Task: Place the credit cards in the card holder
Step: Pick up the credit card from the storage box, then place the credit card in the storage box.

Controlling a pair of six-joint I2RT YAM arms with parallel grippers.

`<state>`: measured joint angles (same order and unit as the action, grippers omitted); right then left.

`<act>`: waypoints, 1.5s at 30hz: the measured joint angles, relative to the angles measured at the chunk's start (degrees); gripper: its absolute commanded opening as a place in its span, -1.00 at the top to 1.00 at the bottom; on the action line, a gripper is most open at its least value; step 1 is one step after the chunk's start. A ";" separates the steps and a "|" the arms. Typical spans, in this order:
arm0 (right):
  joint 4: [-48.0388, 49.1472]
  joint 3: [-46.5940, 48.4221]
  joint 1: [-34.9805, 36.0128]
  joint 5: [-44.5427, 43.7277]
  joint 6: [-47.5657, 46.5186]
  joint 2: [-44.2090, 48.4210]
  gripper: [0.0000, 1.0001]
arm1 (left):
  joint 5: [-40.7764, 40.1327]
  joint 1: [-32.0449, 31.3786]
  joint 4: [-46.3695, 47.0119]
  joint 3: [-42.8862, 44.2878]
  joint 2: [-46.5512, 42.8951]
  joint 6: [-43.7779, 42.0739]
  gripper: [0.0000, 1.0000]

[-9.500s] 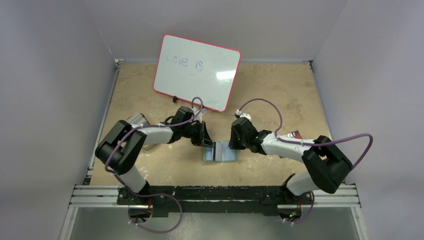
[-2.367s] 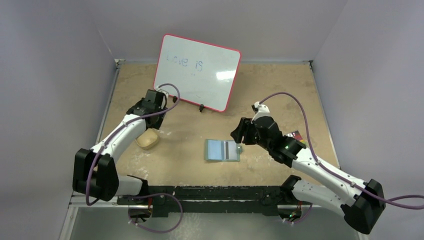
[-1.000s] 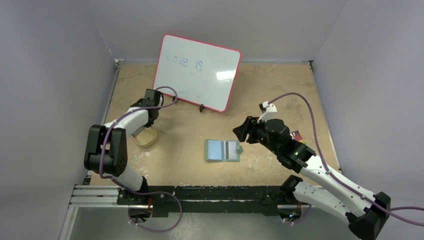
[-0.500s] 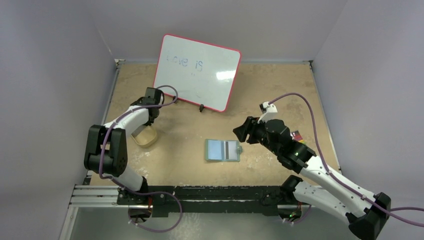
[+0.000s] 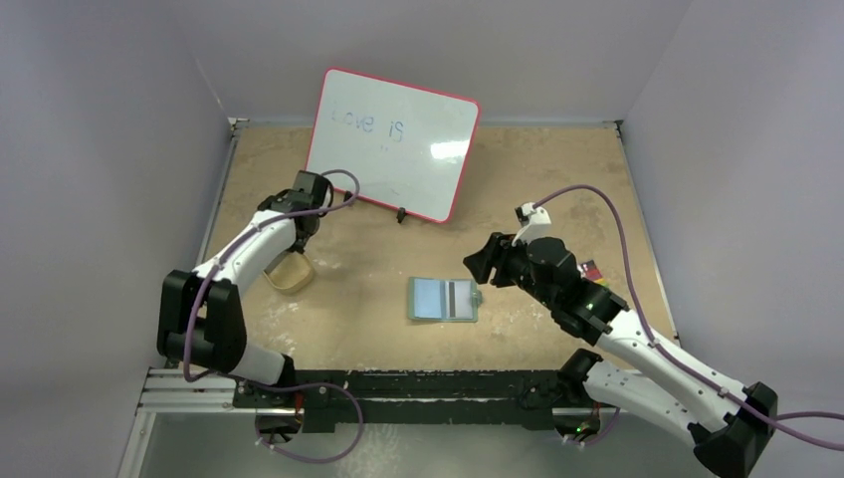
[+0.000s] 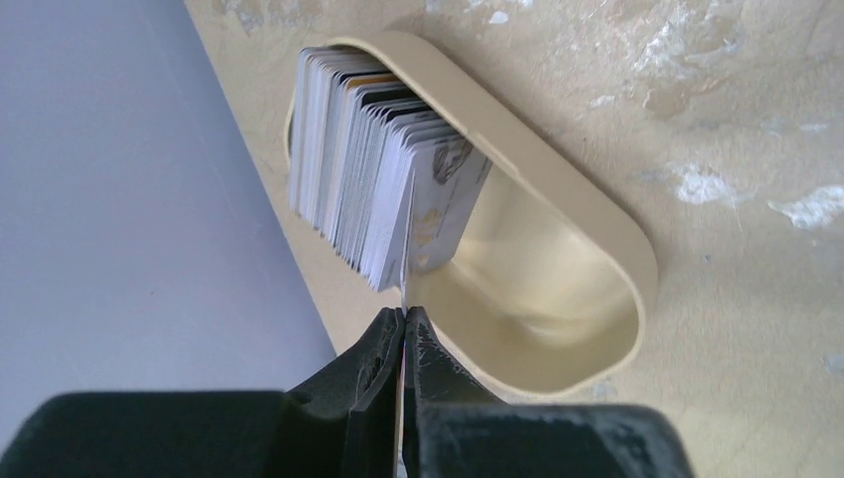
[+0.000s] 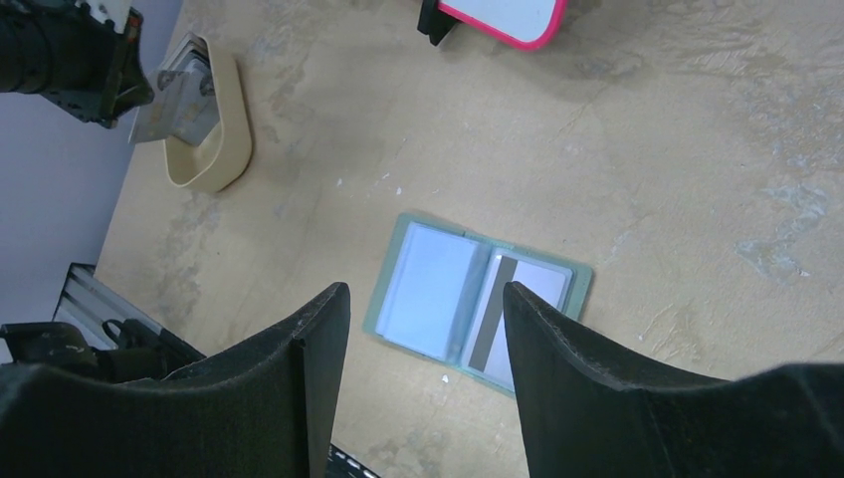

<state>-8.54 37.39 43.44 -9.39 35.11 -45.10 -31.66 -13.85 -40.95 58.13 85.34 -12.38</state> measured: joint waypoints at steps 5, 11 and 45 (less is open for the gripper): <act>0.11 0.00 0.00 0.59 0.07 0.63 -0.21 | 1.99 0.00 -5.55 4.09 -4.74 1.99 1.00; 0.33 0.00 0.00 2.01 0.50 0.46 -0.21 | 8.96 0.00 -5.95 7.34 -12.26 4.96 1.00; 18.62 2.89 0.00 19.41 4.26 -11.61 -0.11 | 17.35 -0.02 -5.86 4.74 -21.88 6.78 1.00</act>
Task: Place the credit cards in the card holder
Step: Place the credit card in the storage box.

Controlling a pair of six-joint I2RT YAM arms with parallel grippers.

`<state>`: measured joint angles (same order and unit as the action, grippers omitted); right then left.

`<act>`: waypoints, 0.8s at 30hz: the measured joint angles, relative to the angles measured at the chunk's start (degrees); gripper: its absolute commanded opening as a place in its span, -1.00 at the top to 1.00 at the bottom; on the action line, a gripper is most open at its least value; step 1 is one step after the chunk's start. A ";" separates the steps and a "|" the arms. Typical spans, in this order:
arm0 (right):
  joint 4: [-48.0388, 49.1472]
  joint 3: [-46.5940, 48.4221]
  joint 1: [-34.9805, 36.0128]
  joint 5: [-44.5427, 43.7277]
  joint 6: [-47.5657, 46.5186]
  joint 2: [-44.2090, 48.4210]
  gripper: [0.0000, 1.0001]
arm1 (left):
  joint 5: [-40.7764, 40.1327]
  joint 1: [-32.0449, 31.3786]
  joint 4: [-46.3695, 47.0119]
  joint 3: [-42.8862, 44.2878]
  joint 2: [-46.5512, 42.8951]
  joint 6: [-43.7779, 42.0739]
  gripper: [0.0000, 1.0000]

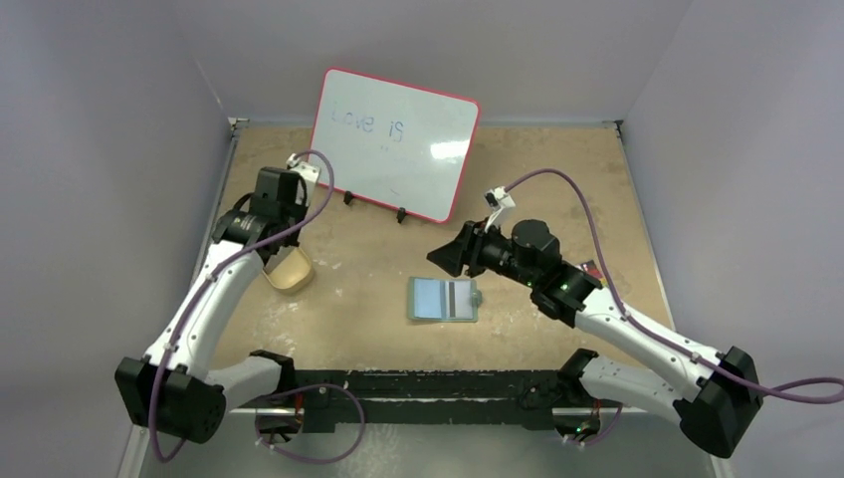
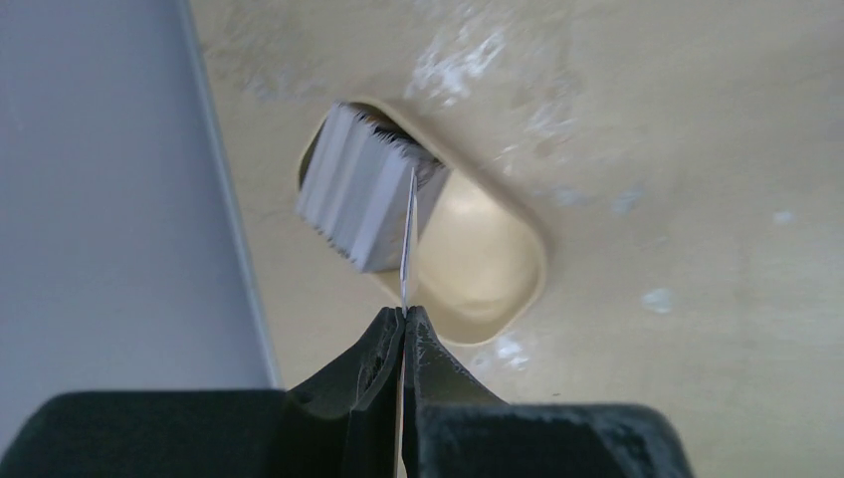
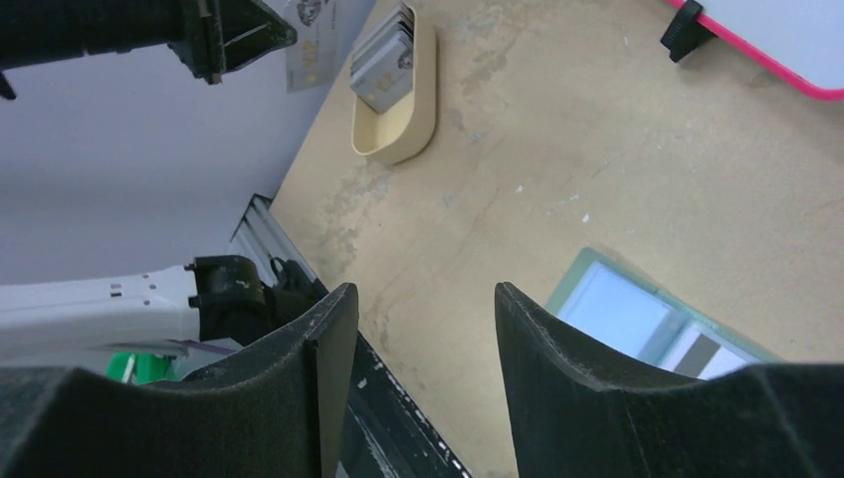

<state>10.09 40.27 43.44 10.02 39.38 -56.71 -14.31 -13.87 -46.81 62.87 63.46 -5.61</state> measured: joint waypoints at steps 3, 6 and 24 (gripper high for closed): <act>-1.97 0.00 0.00 -0.07 -0.66 0.92 -0.12 | -7.37 0.44 -1.44 -0.57 4.55 -3.93 1.00; -3.93 0.13 0.00 -0.15 -1.33 1.55 -0.12 | -10.62 0.94 -1.51 -2.23 8.76 -7.15 1.00; -8.13 0.44 0.00 -1.97 -1.95 3.96 -0.15 | -10.75 2.27 7.56 -7.91 18.25 -18.99 1.00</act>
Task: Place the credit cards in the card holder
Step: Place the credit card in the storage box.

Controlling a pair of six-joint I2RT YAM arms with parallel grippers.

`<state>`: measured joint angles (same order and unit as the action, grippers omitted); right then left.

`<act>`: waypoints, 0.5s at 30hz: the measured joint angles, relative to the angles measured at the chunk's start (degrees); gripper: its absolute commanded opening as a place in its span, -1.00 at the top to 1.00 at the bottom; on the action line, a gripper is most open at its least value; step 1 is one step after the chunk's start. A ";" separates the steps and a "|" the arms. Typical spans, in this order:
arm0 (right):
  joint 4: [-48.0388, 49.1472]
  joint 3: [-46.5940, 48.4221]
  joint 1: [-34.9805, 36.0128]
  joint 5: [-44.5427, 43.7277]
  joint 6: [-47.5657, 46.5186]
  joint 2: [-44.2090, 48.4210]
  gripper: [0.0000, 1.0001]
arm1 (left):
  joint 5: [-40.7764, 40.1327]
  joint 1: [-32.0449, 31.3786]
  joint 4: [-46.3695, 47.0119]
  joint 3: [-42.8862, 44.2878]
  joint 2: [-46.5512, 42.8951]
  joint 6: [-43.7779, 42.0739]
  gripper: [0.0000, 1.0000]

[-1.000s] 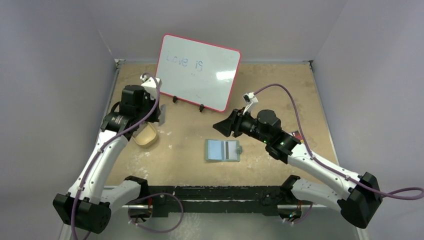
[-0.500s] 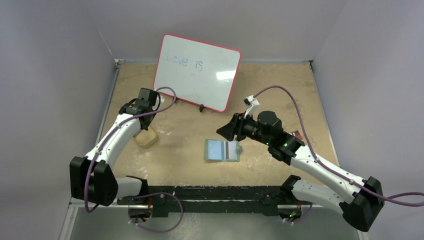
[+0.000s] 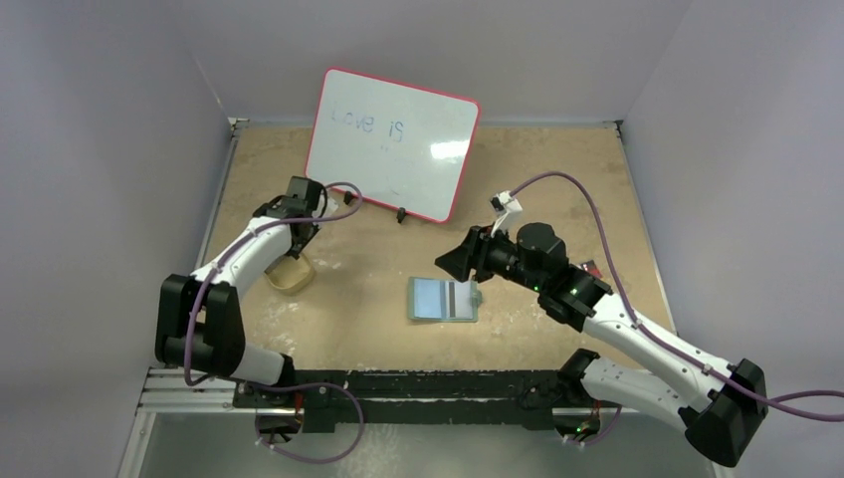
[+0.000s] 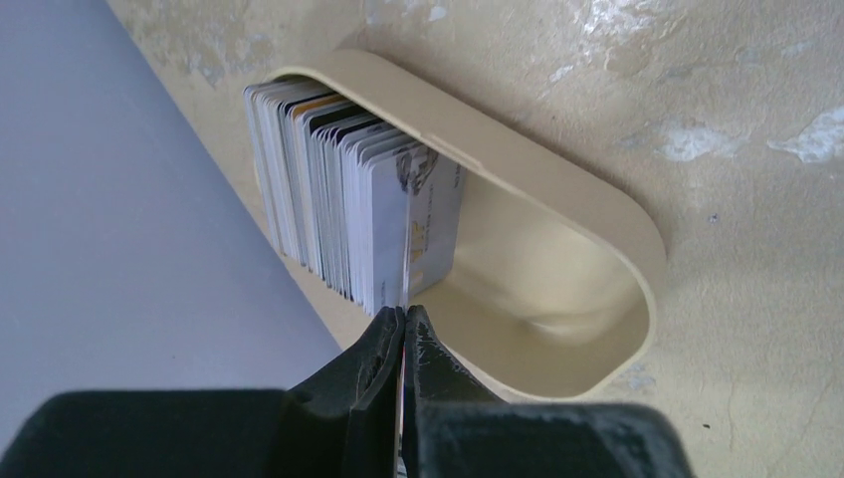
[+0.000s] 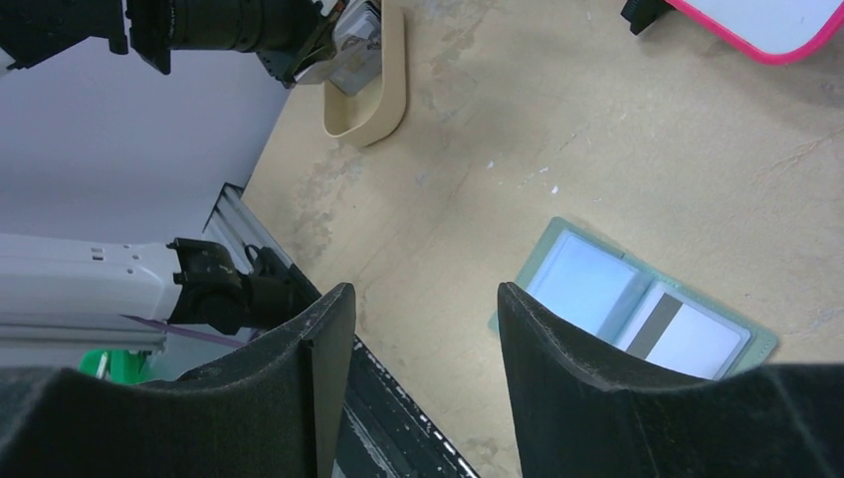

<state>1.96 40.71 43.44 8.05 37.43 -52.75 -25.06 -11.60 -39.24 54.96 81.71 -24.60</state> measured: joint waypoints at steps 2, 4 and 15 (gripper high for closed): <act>-0.37 0.00 0.00 -0.02 -0.09 0.00 -0.15 | 0.17 0.00 1.01 0.00 1.55 -0.59 1.00; -0.52 0.00 0.00 -0.02 -0.17 0.00 -0.15 | 0.33 -0.04 1.84 0.00 2.84 -1.14 1.00; -0.37 -0.02 0.00 0.04 -0.13 0.00 -0.17 | -0.85 -0.04 8.31 -1.22 5.90 -3.65 1.00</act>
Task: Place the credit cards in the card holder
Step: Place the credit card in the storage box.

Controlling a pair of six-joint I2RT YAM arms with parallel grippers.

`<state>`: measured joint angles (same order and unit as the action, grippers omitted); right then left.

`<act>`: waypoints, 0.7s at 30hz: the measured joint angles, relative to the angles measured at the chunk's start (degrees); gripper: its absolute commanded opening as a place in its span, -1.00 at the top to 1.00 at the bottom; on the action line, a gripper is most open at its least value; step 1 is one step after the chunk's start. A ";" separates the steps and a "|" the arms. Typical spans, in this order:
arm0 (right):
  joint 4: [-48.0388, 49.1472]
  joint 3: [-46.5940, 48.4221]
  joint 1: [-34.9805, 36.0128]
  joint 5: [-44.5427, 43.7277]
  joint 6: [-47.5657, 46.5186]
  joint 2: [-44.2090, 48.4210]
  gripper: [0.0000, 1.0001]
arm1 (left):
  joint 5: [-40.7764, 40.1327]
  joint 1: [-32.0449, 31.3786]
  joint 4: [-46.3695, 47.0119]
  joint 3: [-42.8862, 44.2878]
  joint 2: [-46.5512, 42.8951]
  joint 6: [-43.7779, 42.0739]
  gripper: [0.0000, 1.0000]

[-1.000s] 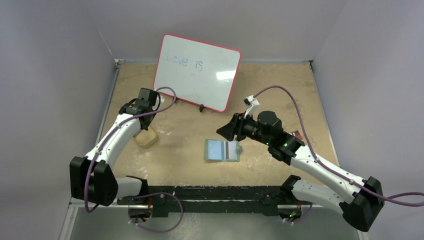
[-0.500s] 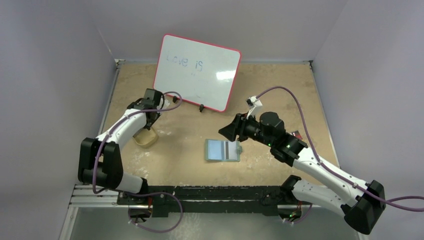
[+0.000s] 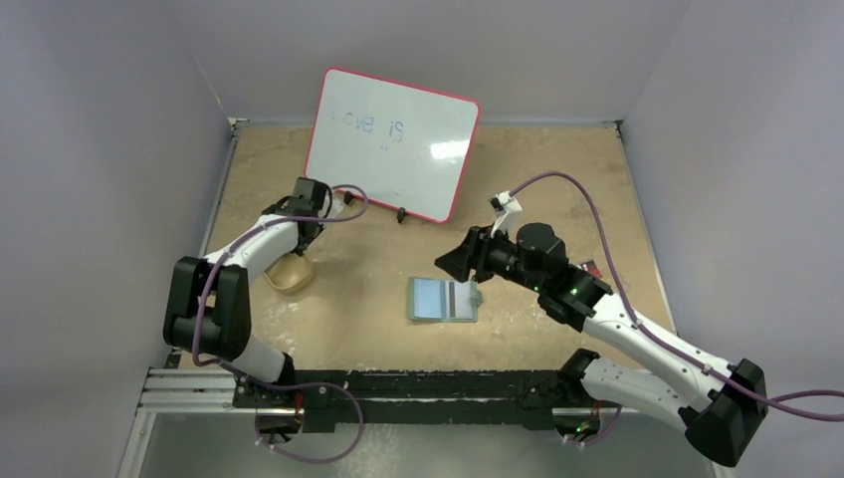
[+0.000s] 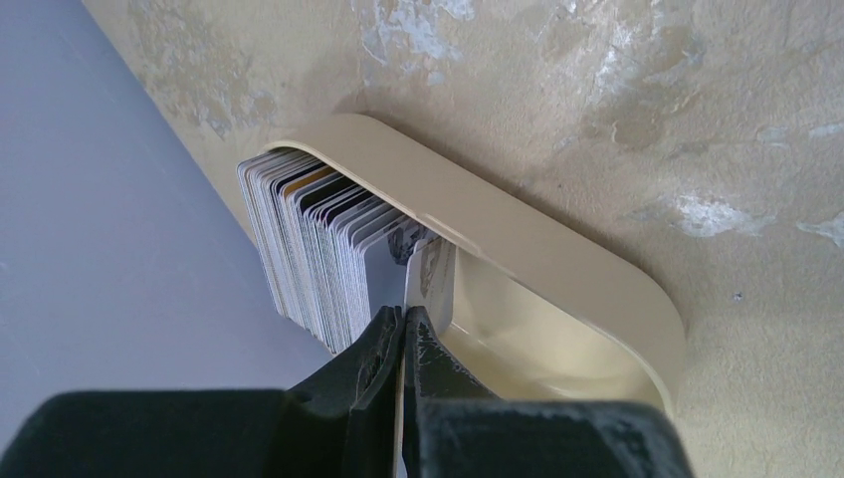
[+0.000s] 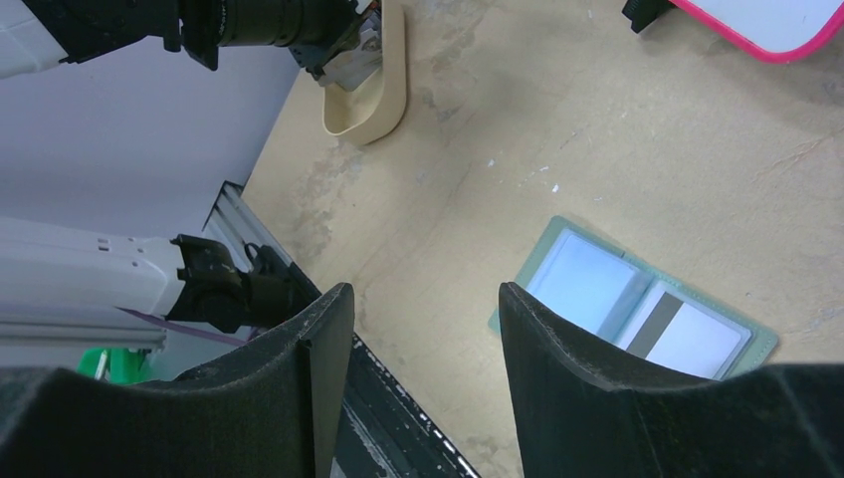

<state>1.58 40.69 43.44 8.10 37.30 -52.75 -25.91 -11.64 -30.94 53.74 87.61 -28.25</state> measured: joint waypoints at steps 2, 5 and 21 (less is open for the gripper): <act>0.00 0.00 0.00 0.00 0.02 0.02 -0.17 | -0.35 -0.02 0.66 -0.02 0.26 -0.11 1.00; 0.00 0.00 0.00 -0.02 0.02 0.07 -0.17 | -0.50 0.00 1.51 -0.02 0.26 -0.09 1.00; 0.04 -0.59 0.00 0.00 0.00 0.33 -0.18 | -2.97 0.00 0.87 0.04 0.26 0.02 0.83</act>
<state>1.63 40.10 43.44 8.10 37.30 -52.42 -28.88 -11.64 -30.06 53.78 87.88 -28.23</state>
